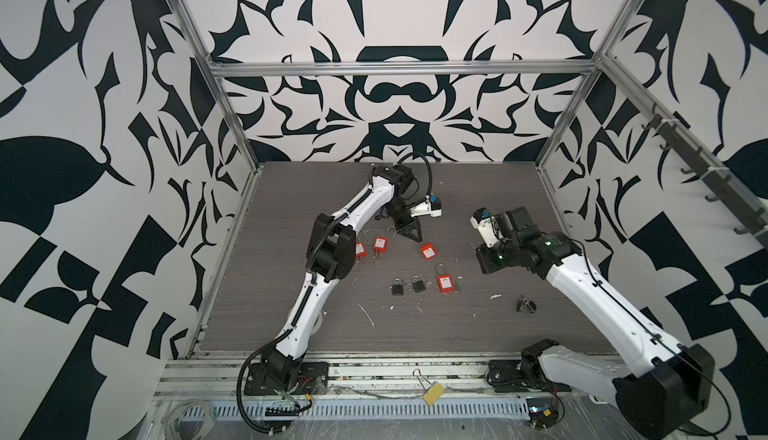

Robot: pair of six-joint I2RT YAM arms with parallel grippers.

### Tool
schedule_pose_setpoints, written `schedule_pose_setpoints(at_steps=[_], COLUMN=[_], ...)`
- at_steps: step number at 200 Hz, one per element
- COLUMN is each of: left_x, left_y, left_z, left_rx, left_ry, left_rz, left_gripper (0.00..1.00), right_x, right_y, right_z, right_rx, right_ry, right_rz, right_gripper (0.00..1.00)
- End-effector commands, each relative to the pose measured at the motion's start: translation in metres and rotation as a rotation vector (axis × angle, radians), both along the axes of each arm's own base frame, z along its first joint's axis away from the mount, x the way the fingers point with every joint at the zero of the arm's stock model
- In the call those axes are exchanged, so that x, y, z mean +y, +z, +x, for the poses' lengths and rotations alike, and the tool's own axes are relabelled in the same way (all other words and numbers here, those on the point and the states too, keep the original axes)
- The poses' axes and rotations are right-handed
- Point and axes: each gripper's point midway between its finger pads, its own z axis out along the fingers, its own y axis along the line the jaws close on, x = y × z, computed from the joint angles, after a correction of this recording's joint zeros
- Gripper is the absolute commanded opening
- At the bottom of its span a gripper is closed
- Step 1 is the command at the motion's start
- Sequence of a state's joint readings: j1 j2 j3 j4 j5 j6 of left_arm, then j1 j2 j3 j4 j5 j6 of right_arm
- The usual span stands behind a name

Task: Lock with the key

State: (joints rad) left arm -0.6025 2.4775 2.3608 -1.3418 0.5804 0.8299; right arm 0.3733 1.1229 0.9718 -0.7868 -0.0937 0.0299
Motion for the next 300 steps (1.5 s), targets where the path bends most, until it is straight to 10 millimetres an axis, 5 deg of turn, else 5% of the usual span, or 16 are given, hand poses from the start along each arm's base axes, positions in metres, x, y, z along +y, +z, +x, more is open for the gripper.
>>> schedule_pose_setpoints(at_steps=[1,44,151,190,262,300], left_x=[0.021,0.044,0.047,0.043,0.022,0.008], left_y=[-0.002,-0.006,-0.028,-0.037,-0.050,-0.040], left_z=[-0.015,-0.025,-0.027,-0.015,0.005,0.028], left_rx=[0.052,0.046,0.025,-0.047,-0.164,-0.244], left_ry=[-0.042,-0.093,-0.128,-0.125,-0.121,-0.044], left_rz=[0.059,0.109,0.162,0.195,0.201,0.162], left_gripper=[0.00,0.00,0.00,0.14,0.24,0.44], right_x=[0.010,0.028,0.069,0.074,0.076,0.079], right_y=[0.004,-0.008,-0.030,-0.036,-0.040,-0.040], right_z=[0.002,-0.002,-0.012,-0.015,-0.015,-0.012], right_rx=[-0.014,0.015,0.037,0.042,0.036,0.038], right_ry=[-0.034,-0.027,-0.005,-0.031,-0.055,-0.053], right_rz=[0.071,0.092,0.142,0.171,0.200,0.191], right_gripper=[0.00,0.00,0.00,0.00,0.00,0.00])
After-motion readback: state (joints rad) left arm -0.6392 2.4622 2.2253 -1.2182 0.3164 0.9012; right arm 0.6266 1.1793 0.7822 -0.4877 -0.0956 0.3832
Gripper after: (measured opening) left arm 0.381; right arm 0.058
